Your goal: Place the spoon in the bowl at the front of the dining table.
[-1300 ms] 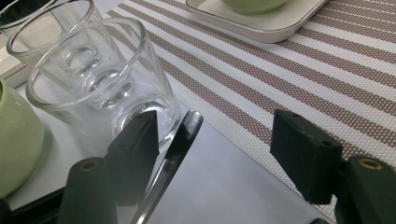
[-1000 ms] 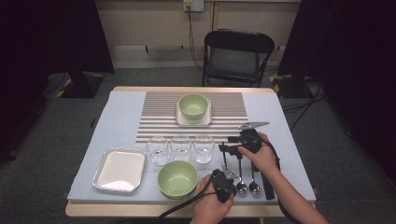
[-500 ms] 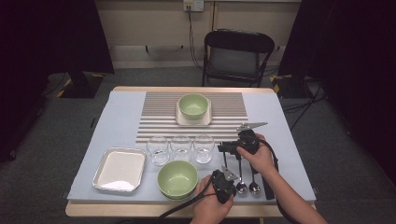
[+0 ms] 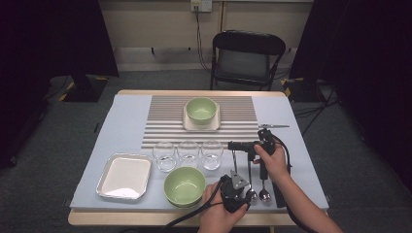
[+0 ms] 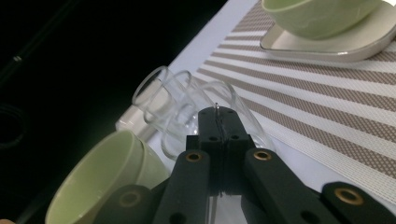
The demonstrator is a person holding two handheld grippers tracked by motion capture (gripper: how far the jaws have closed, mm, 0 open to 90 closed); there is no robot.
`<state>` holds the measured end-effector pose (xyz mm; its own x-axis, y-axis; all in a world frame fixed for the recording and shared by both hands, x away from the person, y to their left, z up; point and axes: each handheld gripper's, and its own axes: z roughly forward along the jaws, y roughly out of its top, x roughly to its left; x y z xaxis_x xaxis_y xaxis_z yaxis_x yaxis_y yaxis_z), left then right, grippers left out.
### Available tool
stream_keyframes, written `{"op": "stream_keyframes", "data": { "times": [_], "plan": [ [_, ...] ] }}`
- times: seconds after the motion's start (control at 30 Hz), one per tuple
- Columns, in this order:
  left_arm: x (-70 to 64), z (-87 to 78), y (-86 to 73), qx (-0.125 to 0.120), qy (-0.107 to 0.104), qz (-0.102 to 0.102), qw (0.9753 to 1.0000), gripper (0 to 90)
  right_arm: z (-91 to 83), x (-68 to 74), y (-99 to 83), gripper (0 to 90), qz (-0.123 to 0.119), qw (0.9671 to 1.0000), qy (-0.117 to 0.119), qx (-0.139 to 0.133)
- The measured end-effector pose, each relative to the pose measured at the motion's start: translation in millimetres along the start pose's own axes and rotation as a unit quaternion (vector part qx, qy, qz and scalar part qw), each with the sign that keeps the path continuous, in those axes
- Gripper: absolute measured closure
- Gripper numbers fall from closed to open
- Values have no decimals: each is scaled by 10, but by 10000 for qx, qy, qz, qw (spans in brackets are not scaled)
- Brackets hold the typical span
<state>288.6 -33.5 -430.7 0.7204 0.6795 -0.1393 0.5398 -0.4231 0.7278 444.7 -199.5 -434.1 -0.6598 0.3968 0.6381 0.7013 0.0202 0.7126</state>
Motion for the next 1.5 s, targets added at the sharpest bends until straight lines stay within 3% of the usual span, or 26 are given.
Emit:
{"op": "stream_keyframes", "data": {
  "times": [0.17, 0.37, 0.6, 0.73, 0.93, 1.1, 1.27, 1.37, 1.5],
  "plan": [
    [44, -80, 53, -54, -123, 61, 9999, 437, -26, 60, 75, 900, -99, 9999, -14, -37],
    [102, -183, 121, -161, -353, -101, 9992, 397, -47, 100, 154, 900, -103, 9999, -25, -87],
    [166, -279, 179, -174, -456, -141, 9987, 375, -63, 130, 224, 900, -82, 9999, -19, -143],
    [218, -342, 219, -62, -471, -53, 9989, 357, -77, 154, 275, 900, -95, 9998, -2, -168],
    [292, -454, 274, -142, -609, -96, 9980, 352, -96, 191, 350, 900, -91, 9997, 28, -209],
    [369, -531, 311, -184, -631, -119, 9978, 348, -90, 223, 406, 900, -89, 9997, 36, -233],
    [439, -574, 335, -179, -649, 3, 9977, 348, -64, 262, 461, 900, -115, 9997, 49, -212],
    [491, -589, 337, -179, -678, -60, 9975, 348, -32, 288, 485, 900, -139, 9996, 57, -223],
    [554, -640, 346, -253, -568, -67, 9980, 348, 9, 323, 518, 900, -193, 9996, 57, -182]
  ]
}}
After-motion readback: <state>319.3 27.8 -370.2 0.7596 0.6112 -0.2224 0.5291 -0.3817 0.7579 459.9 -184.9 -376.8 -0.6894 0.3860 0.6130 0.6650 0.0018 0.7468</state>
